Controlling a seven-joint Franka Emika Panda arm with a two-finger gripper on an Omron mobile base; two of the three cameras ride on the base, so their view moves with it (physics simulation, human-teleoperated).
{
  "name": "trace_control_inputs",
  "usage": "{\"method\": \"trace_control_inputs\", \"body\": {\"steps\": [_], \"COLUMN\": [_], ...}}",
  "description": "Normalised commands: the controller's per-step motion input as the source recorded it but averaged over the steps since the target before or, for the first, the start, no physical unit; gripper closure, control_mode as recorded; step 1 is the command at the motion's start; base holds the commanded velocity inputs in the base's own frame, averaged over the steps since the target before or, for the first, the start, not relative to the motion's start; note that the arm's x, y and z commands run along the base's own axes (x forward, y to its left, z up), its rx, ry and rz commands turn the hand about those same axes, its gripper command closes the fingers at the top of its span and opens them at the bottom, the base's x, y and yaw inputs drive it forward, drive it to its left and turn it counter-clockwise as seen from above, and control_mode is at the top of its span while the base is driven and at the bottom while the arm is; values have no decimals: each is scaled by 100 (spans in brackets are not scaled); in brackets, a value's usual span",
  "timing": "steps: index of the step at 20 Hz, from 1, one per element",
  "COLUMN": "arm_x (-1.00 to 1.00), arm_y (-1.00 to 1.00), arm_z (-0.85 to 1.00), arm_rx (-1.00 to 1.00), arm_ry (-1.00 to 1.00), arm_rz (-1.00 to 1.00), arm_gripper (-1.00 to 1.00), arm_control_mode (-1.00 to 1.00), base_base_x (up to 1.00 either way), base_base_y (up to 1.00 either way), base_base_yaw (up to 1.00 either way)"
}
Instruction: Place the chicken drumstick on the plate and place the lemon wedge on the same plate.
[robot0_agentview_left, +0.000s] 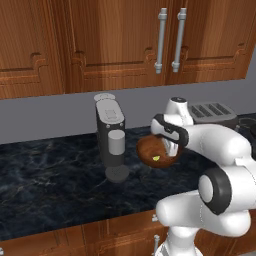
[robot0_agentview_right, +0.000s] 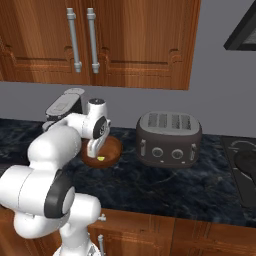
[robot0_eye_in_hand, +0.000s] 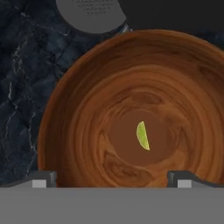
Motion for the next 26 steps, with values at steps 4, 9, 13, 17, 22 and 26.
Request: {"method": "trace_control_inputs", "body": {"steps": [4,9,13,17,22,26], "arm_x": [11,0,0,0,8,10], "arm_y": [-5,0,0,0,0,0], "arm_z": [-9,-14,-22,-23,-11,-5], "arm_rx": [0,0,0,0,0,0], "arm_ry": [7,2,0,-1,0,0], "arm_rz": [23,14,9,7,7,7], "arm_gripper": [-100,-100,-100,-100,-100,-100], "arm_control_mode": [-100,-100,-100,-100,-100,-100], "base_base_x": [0,0,0,0,0,0], "base_base_y": [0,0,0,0,0,0], "base_base_yaw": [0,0,0,0,0,0]}}
